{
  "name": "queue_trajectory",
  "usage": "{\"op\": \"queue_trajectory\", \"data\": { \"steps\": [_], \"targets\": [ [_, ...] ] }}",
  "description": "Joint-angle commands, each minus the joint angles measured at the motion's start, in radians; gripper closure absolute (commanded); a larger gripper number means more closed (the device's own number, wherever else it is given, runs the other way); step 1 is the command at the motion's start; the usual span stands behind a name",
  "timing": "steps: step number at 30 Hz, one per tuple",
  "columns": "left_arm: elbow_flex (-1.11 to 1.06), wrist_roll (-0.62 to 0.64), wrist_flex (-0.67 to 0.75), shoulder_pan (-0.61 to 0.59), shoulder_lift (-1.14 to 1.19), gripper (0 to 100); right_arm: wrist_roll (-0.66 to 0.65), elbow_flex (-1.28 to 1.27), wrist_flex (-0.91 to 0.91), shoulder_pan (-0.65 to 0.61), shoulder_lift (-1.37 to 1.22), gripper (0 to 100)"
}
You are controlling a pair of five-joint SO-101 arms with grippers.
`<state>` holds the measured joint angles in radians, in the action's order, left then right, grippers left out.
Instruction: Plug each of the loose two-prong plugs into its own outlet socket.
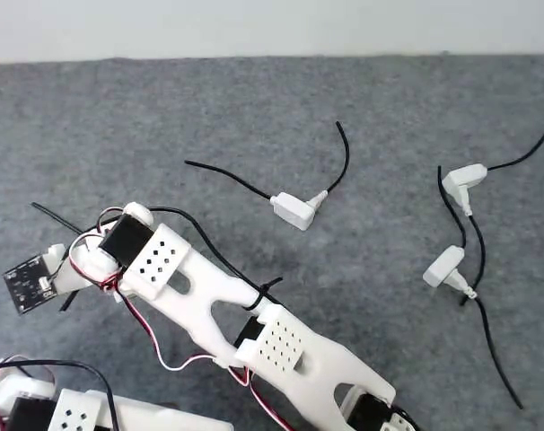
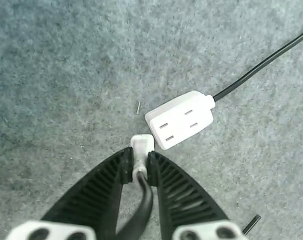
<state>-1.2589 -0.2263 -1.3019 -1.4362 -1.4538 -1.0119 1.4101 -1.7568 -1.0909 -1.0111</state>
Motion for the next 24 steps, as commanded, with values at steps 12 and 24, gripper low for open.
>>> {"op": "queue_trajectory", "data": {
  "steps": [12, 24],
  "targets": [
    [0.013, 0.011, -0.002, -0.008, -0.012, 81, 0.106, 0.052, 0.012, 0.12, 0.259, 99.1],
    [0.005, 0.006, 0.025, -0.066, -0.014, 81, 0.074, 0.058, 0.008, 0.096, 0.102, 99.1]
  ]
}}
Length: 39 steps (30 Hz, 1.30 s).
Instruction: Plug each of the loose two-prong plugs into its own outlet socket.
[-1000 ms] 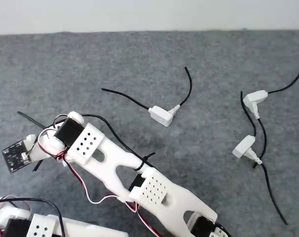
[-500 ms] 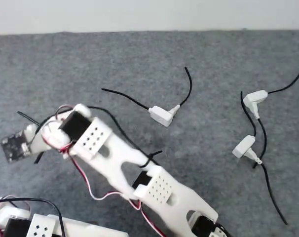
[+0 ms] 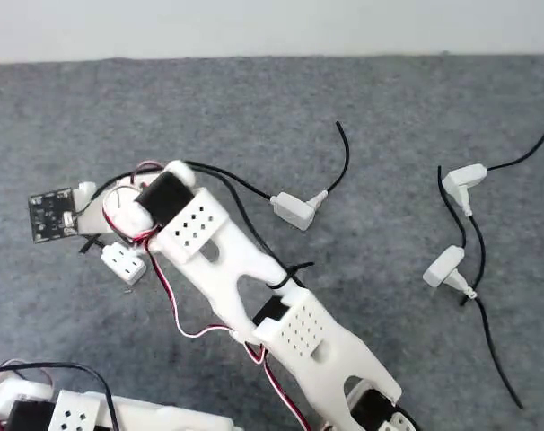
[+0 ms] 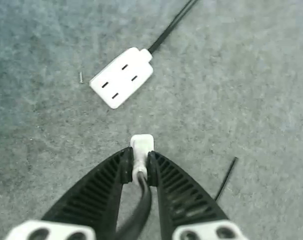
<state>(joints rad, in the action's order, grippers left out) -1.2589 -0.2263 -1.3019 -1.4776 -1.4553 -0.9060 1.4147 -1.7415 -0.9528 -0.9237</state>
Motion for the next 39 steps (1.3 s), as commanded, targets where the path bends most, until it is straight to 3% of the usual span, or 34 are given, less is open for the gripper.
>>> {"op": "queue_trajectory", "data": {
  "steps": [1, 6, 12, 16, 29, 39],
  "targets": [
    [0.005, 0.006, 0.026, -0.021, -0.012, 81, -0.032, 0.055, -0.013, -0.054, 0.015, 99.1],
    [-0.005, 0.097, 0.166, 0.034, -0.008, 81, -0.031, 0.066, -0.054, -0.058, 0.059, 99.1],
    [-0.113, 0.167, 0.388, 0.365, -0.006, 79, -0.015, 0.063, -0.056, -0.03, 0.137, 99.1],
    [-0.125, 0.172, 0.448, 0.47, -0.006, 79, 0.037, 0.064, -0.058, -0.024, 0.176, 99.1],
    [-0.016, 0.265, 0.493, 0.554, -0.006, 79, 0.172, 0.063, -0.059, 0.105, 0.318, 99.1],
    [0.051, 0.296, 0.422, 0.557, -0.005, 79, 0.172, 0.066, -0.008, 0.168, 0.127, 99.1]
  ]
}}
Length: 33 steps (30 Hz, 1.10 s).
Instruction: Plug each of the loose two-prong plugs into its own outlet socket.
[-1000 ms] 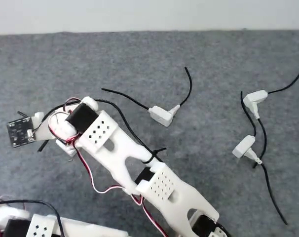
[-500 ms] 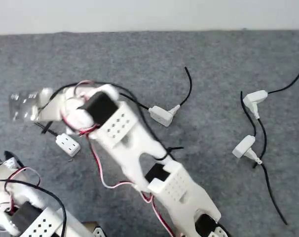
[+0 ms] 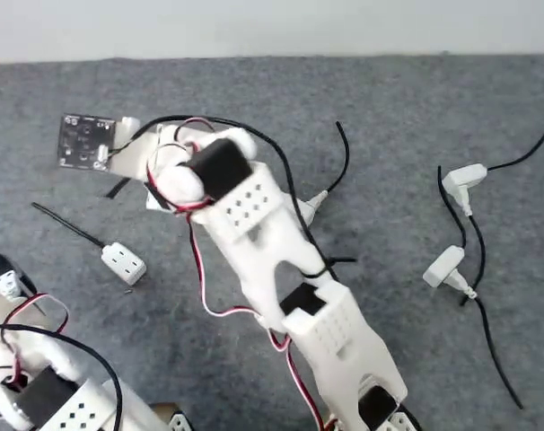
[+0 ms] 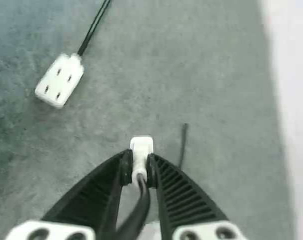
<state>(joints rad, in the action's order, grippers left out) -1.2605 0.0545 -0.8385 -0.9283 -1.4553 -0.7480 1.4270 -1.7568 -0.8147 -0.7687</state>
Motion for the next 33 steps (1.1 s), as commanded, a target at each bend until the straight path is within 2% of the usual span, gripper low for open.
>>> {"op": "queue_trajectory", "data": {
  "steps": [1, 8, 14, 24, 33],
  "targets": [
    [0.051, 0.015, -0.057, 0.008, -0.005, 79, 0.014, 0.055, 0.03, 0.036, -0.054, 99.1],
    [0.024, 0.049, -0.107, 0.009, -0.008, 79, 0.014, 0.052, 0.151, 0.047, -0.18, 99.1],
    [-0.114, 0.049, 0.034, 0.009, -0.008, 79, 0.011, 0.046, 0.249, 0.039, -0.271, 99.1],
    [-0.137, 0.044, 0.028, 0.011, -0.012, 79, 0.005, 0.054, 0.259, -0.124, -0.308, 99.1],
    [-0.139, 0.043, 0.023, 0.011, -0.012, 79, -0.048, 0.048, 0.245, -0.183, -0.315, 99.1]
  ]
}}
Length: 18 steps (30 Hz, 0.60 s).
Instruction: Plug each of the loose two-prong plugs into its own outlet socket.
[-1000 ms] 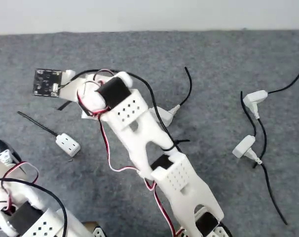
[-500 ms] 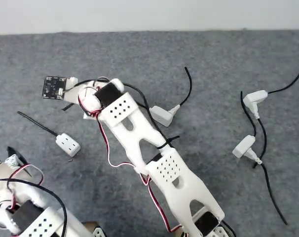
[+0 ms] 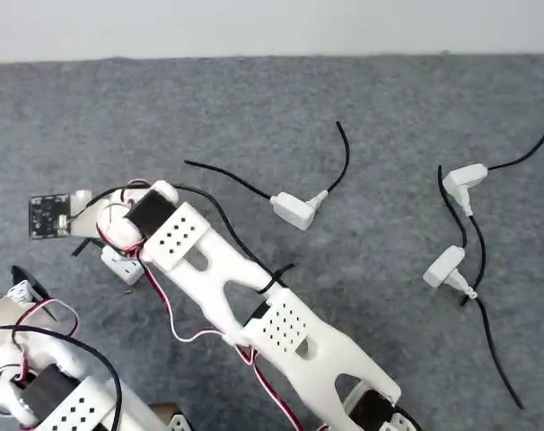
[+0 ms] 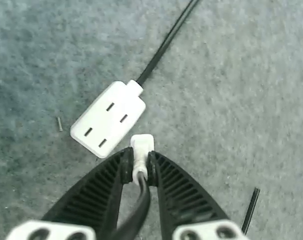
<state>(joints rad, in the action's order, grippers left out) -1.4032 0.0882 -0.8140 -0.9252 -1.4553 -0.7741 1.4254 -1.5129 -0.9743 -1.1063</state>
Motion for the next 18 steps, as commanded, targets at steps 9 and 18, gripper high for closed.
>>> {"op": "queue_trajectory", "data": {
  "steps": [9, 18],
  "targets": [
    [-0.005, 0.008, 0.003, 0.008, -0.014, 79, -0.02, 0.012, 0.001, -0.047, 0.021, 99.1],
    [-0.005, 0.008, 0.005, 0.008, -0.014, 79, -0.107, 0.032, -0.157, -0.076, 0.113, 99.1]
  ]
}}
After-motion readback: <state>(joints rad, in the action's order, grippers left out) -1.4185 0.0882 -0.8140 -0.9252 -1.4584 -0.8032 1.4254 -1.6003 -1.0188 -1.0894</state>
